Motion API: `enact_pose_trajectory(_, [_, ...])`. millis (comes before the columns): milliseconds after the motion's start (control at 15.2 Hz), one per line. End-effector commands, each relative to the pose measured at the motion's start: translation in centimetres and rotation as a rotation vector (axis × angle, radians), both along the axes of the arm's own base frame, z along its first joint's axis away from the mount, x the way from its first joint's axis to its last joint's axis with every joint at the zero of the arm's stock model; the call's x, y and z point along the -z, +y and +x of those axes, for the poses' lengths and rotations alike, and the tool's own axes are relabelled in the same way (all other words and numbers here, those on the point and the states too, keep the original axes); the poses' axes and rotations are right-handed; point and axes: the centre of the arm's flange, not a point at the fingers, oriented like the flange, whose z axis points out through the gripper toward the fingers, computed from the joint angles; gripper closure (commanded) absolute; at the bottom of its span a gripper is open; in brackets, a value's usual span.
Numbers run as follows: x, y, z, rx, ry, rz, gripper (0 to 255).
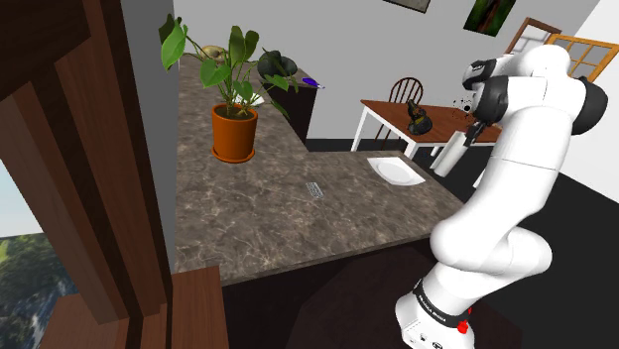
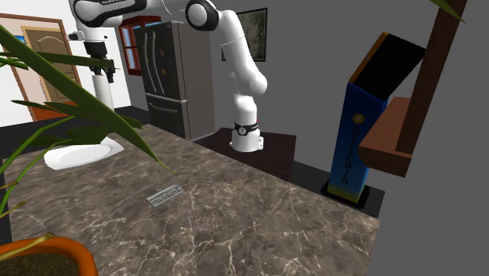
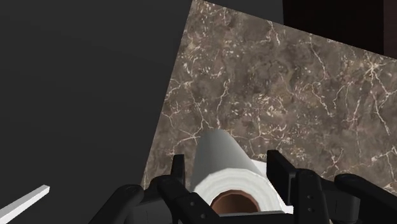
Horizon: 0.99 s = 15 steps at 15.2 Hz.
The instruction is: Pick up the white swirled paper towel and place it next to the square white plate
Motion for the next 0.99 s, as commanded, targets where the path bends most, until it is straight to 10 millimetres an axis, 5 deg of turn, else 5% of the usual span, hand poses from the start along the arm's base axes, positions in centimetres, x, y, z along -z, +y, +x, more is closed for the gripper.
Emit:
enact_pose_trajectory(0, [0.3,-1.3,-0.5,-0.003,-0.001,0.000,255])
enact_pose_trajectory(924, [7.6,-1.3,-0.5,-0.003,-0.001,0.000,255])
